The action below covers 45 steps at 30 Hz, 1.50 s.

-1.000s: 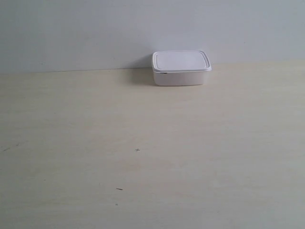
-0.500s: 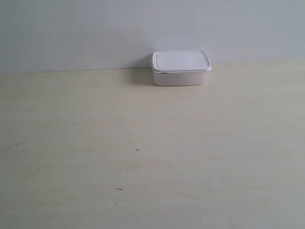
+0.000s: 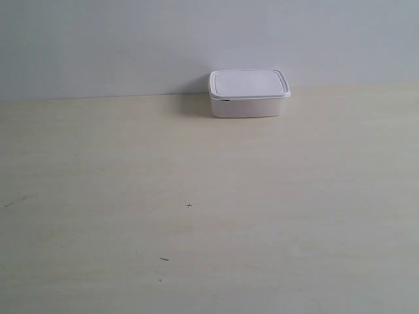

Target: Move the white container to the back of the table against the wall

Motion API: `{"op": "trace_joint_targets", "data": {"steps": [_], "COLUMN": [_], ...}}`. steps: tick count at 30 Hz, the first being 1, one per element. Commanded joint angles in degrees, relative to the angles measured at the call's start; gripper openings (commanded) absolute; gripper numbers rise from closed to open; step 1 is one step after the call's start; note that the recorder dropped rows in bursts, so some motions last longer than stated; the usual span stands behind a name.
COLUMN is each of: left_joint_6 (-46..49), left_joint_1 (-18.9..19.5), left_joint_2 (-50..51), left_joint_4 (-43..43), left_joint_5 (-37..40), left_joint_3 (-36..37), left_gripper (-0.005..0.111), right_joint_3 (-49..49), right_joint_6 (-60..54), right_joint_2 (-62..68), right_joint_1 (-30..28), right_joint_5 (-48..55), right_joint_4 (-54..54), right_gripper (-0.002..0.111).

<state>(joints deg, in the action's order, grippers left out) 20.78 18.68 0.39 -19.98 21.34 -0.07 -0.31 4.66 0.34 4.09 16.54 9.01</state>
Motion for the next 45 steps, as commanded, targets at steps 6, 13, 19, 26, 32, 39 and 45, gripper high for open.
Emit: {"op": "trace_joint_targets", "data": {"steps": [6, 13, 19, 26, 32, 39, 45], "left_joint_6": [0.00, 0.00, 0.00, 0.00, 0.00, 0.00, 0.00], "left_joint_1": [0.19, 0.19, 0.19, 0.19, 0.19, 0.19, 0.19], "left_joint_2": [-0.39, -0.39, -0.39, -0.39, -0.39, -0.39, -0.39], "left_joint_4": [-1.84, -1.84, -1.84, -1.84, -1.84, -1.84, -1.84], "left_joint_5": [0.22, 0.22, 0.22, 0.22, 0.22, 0.22, 0.22], "left_joint_3": [0.07, 0.07, 0.07, 0.07, 0.07, 0.07, 0.07], "left_gripper": [0.000, 0.000, 0.000, 0.000, 0.000, 0.000, 0.000], "right_joint_3": [0.31, 0.31, 0.31, 0.31, 0.31, 0.31, 0.31], "right_joint_6": [-0.14, -0.14, -0.14, -0.14, -0.14, -0.14, -0.14], "right_joint_2": [-0.34, -0.34, -0.34, -0.34, -0.34, -0.34, -0.34], "right_joint_1": [0.10, 0.10, 0.10, 0.10, 0.10, 0.10, 0.10], "right_joint_5": [-0.44, -0.44, -0.44, -0.44, -0.44, -0.44, -0.44], "right_joint_4": [-0.07, -0.07, -0.07, -0.07, -0.07, -0.07, -0.07], "right_gripper": [0.000, 0.000, 0.000, 0.000, 0.000, 0.000, 0.000]}}
